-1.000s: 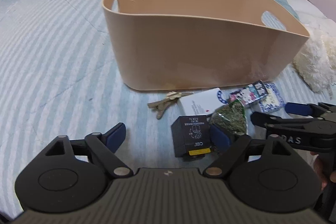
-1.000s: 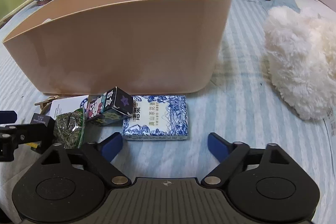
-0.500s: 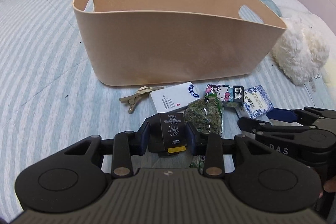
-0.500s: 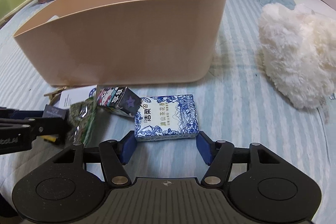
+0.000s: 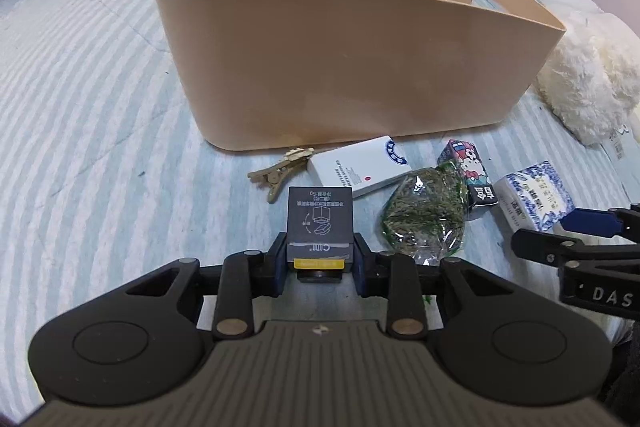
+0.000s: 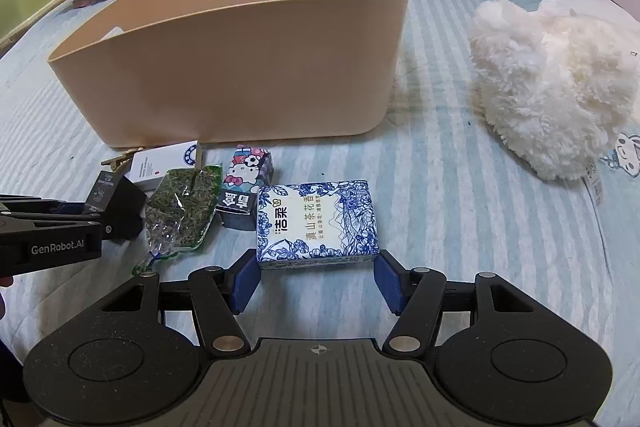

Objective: Organize objects
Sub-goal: 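Lift both boxes over the basket and release them inside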

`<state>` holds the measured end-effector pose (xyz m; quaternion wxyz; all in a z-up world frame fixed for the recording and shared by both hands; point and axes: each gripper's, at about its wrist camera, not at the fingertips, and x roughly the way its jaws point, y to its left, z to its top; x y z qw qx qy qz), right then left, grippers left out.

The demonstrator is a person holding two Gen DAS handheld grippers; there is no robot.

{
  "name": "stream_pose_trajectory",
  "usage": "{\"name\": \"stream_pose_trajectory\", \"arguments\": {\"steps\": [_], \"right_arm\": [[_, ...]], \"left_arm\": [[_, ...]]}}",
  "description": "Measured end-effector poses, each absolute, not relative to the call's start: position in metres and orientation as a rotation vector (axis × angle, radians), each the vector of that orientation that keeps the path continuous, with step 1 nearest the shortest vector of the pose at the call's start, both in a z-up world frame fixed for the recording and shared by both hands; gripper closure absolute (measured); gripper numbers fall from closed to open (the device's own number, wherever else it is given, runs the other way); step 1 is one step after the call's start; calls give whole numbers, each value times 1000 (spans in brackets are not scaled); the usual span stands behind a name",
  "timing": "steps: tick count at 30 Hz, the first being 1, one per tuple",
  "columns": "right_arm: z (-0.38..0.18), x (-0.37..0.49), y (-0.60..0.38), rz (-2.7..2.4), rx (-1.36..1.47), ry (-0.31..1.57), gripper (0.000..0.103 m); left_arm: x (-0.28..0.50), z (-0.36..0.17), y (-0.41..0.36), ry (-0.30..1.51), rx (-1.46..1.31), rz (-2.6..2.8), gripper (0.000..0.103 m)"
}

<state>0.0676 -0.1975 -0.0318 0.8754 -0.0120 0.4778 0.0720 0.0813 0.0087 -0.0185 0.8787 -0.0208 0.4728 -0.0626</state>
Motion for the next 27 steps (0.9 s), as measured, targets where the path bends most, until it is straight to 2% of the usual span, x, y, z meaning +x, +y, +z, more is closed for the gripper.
{"name": "stream_pose_trajectory", "arguments": {"steps": [17, 27], "right_arm": [[40, 37, -208, 188, 14, 801, 44], [99, 52, -208, 205, 28, 638, 44]], "left_arm": [[50, 74, 34, 776, 36, -142, 70], [69, 113, 39, 660, 47, -129, 70]]}}
